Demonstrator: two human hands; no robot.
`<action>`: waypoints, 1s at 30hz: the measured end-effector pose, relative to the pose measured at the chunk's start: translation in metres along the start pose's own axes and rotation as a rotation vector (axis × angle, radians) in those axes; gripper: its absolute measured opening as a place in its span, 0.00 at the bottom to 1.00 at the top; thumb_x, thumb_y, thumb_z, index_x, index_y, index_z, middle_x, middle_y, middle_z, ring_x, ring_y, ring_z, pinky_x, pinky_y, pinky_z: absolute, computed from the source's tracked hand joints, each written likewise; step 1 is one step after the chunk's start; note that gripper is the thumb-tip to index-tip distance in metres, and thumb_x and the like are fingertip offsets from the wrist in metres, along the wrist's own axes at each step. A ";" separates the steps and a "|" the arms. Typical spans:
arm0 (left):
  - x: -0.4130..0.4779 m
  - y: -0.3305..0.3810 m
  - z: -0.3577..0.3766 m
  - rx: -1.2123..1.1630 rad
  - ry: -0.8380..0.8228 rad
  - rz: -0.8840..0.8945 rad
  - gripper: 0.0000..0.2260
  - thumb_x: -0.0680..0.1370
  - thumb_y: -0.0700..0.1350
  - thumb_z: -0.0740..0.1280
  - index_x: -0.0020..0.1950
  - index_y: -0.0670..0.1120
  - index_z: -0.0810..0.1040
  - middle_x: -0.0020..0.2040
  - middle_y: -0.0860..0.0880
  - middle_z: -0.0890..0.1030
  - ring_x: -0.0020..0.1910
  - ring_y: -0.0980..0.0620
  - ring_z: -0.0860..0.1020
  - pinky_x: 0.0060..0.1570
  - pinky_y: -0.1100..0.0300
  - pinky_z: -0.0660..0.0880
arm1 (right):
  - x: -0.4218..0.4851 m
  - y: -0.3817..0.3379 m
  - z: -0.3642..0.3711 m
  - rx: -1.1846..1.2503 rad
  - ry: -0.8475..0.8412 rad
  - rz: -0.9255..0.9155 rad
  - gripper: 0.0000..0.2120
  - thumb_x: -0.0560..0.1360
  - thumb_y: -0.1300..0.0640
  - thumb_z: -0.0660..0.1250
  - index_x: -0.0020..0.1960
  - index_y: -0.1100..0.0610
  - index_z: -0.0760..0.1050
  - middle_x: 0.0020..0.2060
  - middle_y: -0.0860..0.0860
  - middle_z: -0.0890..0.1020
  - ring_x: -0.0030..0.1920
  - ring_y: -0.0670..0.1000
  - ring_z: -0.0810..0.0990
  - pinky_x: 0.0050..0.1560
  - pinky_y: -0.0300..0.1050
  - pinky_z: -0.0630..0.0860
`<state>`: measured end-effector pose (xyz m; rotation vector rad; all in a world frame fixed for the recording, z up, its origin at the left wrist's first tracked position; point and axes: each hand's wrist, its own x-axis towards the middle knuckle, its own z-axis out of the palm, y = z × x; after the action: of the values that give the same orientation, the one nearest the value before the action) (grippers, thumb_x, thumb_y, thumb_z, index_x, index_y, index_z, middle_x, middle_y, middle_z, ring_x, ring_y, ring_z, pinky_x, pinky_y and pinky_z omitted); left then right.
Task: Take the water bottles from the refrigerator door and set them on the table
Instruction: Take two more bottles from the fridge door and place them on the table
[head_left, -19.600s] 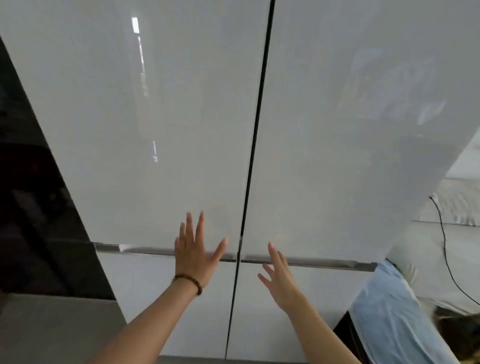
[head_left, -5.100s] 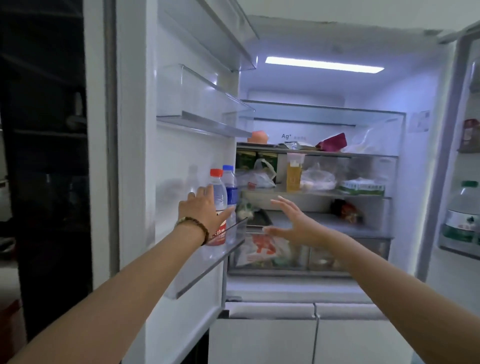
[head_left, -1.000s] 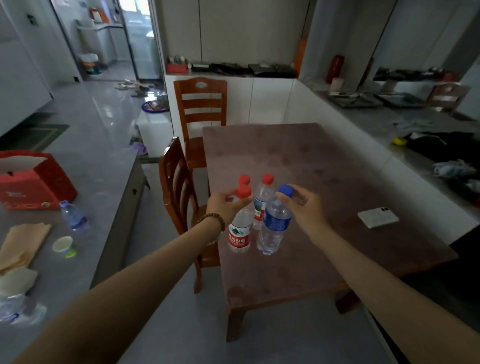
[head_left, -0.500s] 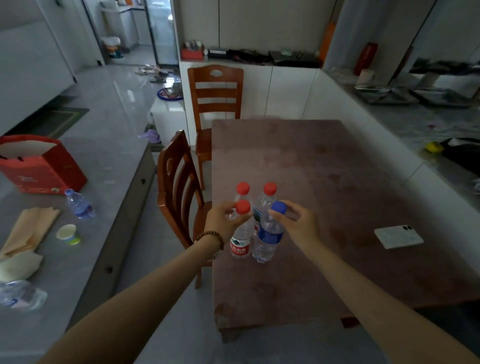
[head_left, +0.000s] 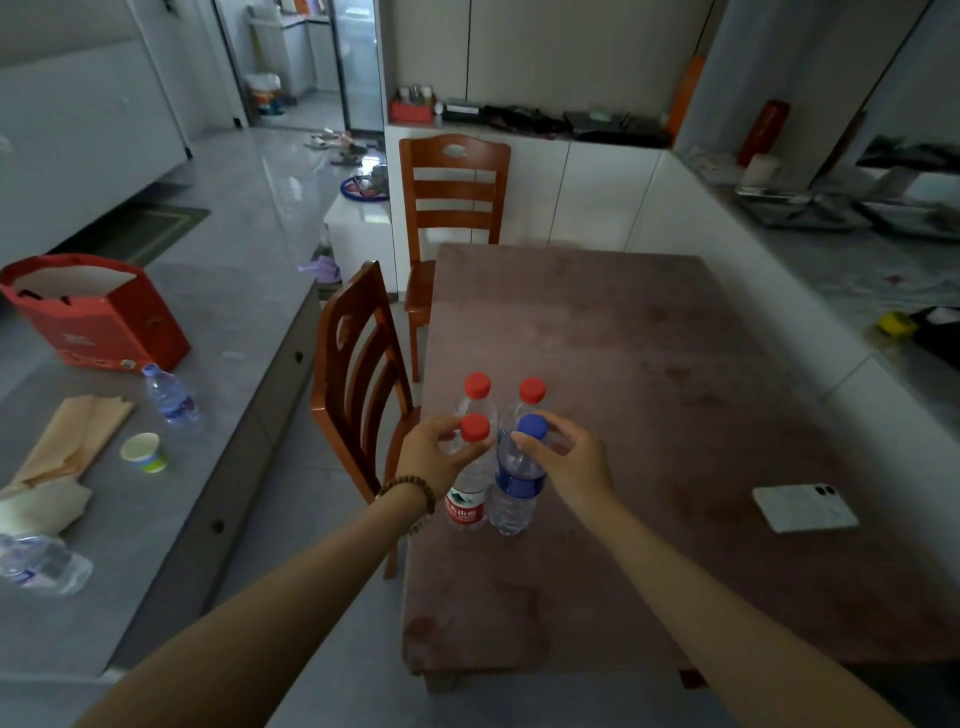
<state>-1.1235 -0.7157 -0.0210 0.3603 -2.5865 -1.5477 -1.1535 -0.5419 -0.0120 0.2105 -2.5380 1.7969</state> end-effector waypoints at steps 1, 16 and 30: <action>0.001 0.000 0.000 0.000 -0.006 -0.002 0.17 0.69 0.52 0.73 0.56 0.46 0.80 0.53 0.49 0.80 0.53 0.52 0.75 0.51 0.61 0.70 | 0.001 0.000 -0.002 -0.001 -0.012 0.003 0.20 0.67 0.54 0.75 0.57 0.57 0.79 0.52 0.49 0.82 0.53 0.47 0.78 0.47 0.30 0.73; -0.001 0.008 0.001 0.039 -0.063 0.004 0.18 0.71 0.51 0.71 0.58 0.47 0.78 0.57 0.52 0.78 0.56 0.54 0.74 0.56 0.60 0.70 | 0.006 0.000 -0.013 -0.092 -0.110 0.007 0.20 0.66 0.51 0.75 0.56 0.56 0.79 0.53 0.48 0.82 0.55 0.47 0.78 0.56 0.45 0.76; -0.011 0.022 -0.015 0.066 -0.165 0.076 0.27 0.70 0.50 0.72 0.67 0.51 0.68 0.62 0.51 0.74 0.62 0.51 0.72 0.62 0.54 0.71 | -0.005 -0.001 -0.022 -0.074 -0.146 0.092 0.23 0.69 0.52 0.73 0.62 0.54 0.74 0.59 0.48 0.78 0.60 0.49 0.76 0.62 0.48 0.73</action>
<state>-1.1133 -0.7157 0.0060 0.1431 -2.7444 -1.5311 -1.1498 -0.5216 -0.0041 0.2346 -2.7525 1.7758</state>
